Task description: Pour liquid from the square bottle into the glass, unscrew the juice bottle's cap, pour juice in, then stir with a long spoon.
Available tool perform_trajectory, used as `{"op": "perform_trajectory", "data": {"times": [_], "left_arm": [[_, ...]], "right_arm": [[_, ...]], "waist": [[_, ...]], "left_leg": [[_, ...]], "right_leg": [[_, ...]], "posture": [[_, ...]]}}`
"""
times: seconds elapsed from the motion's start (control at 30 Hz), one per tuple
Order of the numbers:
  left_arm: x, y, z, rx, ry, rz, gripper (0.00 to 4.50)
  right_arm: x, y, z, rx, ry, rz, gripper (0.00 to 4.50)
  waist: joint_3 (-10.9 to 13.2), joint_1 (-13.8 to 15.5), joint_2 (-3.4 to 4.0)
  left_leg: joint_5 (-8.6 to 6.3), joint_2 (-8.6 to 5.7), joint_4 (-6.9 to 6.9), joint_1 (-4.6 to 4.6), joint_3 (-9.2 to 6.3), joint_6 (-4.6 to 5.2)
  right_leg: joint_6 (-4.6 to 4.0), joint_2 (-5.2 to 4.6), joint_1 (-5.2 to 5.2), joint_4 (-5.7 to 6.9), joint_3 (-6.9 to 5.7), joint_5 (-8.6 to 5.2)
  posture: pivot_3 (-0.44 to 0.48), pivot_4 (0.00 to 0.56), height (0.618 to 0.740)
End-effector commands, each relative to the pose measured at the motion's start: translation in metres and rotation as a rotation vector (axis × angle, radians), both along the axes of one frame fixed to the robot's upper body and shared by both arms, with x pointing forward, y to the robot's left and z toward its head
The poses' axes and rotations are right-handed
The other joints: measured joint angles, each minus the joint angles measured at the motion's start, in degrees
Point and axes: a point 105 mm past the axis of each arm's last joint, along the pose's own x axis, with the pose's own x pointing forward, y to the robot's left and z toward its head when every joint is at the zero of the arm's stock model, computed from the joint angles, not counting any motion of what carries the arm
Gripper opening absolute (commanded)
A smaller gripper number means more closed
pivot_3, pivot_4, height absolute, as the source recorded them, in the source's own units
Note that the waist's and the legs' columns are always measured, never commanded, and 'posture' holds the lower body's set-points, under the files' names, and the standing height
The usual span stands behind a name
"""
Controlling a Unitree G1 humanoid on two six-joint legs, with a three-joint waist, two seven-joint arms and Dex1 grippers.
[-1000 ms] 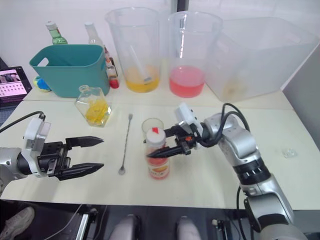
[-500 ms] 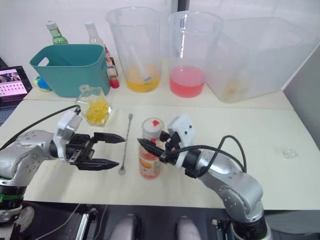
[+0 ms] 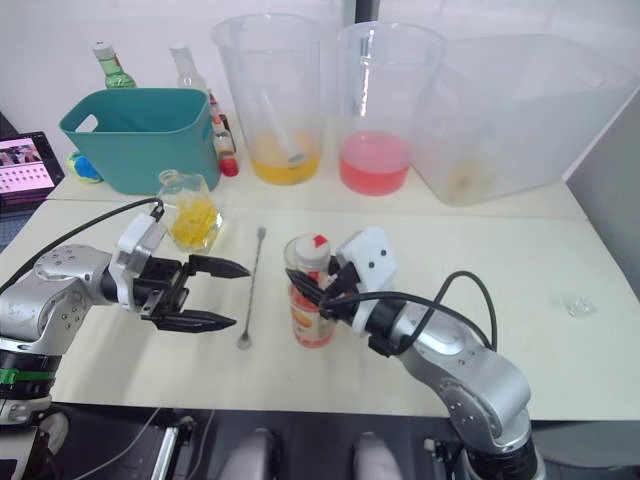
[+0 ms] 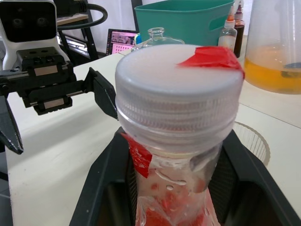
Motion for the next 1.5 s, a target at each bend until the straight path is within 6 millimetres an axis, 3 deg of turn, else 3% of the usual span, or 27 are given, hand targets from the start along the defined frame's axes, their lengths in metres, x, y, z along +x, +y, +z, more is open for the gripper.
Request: {"op": "perform_trajectory", "data": {"times": [0.03,0.17,0.4,0.53,0.7,0.9,1.13,1.3,1.5], "left_arm": [[-0.003,0.014,0.007,0.007,-0.075,0.059,4.50],[-0.023,0.036,-0.003,-0.008,-0.062,0.137,4.50],[-0.045,0.071,-0.018,0.010,-0.086,0.283,4.50],[-0.048,0.079,-0.019,0.012,-0.116,0.338,4.50],[-0.052,0.087,-0.022,-0.015,-0.150,0.444,4.50],[-0.062,0.092,-0.025,-0.032,-0.154,0.519,4.50],[-0.082,0.095,-0.037,-0.020,-0.062,0.575,4.50],[-0.088,0.095,-0.030,-0.067,-0.100,0.613,4.50],[-0.086,0.095,-0.030,-0.062,-0.119,0.625,4.50]], "right_arm": [[-0.006,-0.001,0.012,0.002,-0.045,0.080,3.08],[-0.006,-0.009,0.015,-0.023,-0.060,0.166,4.46],[-0.018,-0.024,0.010,-0.085,-0.086,0.375,4.48],[-0.018,-0.027,0.003,-0.154,-0.126,0.492,4.48],[0.015,-0.031,0.000,-0.233,-0.176,0.657,4.48],[0.036,-0.024,0.004,-0.266,-0.223,0.744,4.48],[0.030,-0.017,0.014,-0.237,-0.193,0.936,4.48],[0.036,-0.008,0.014,-0.270,-0.206,0.977,4.48],[0.039,-0.002,0.012,-0.265,-0.203,0.999,2.71]], "waist": [[0.0,-0.1,0.00],[0.0,-1.3,0.01],[0.0,-1.0,-0.01],[0.0,-0.9,-0.01],[0.0,-1.7,-0.01],[0.0,-1.5,-0.01],[0.0,-1.3,-0.01],[0.0,-1.4,-0.01],[0.0,-1.4,-0.01]], "left_leg": [[0.00,0.00,0.00,0.00,0.00,0.00],[-0.01,0.06,-0.04,0.02,-0.01,0.01],[-0.01,0.04,-0.04,0.04,-0.07,0.02],[-0.01,0.05,-0.04,0.08,-0.08,0.02],[-0.01,0.06,-0.04,0.21,0.00,0.02],[-0.02,0.08,-0.10,0.21,-0.07,0.02],[-0.02,0.08,-0.12,0.25,-0.10,0.01],[-0.02,0.08,-0.11,0.29,-0.11,0.00],[-0.02,0.09,-0.12,0.29,-0.13,0.00]], "right_leg": [[0.00,0.00,0.00,0.00,-0.01,0.00],[-0.02,0.02,-0.02,0.00,-0.01,-0.01],[-0.05,-0.04,0.09,-0.08,-0.10,-0.03],[-0.05,-0.03,0.11,-0.08,-0.14,-0.04],[-0.05,-0.03,0.14,-0.07,-0.08,-0.04],[-0.11,-0.05,0.12,0.01,-0.17,-0.06],[-0.13,-0.09,0.14,0.04,-0.26,-0.06],[-0.14,-0.10,0.17,0.05,-0.29,-0.06],[-0.17,-0.10,0.17,0.06,-0.36,-0.07]], "posture": [[0.000,0.150,0.726],[0.000,0.150,0.726],[0.000,0.150,0.726],[0.000,0.150,0.726],[0.000,0.150,0.726],[0.000,0.150,0.726],[0.000,0.150,0.726],[0.000,0.150,0.726],[0.000,0.150,0.726]]}}
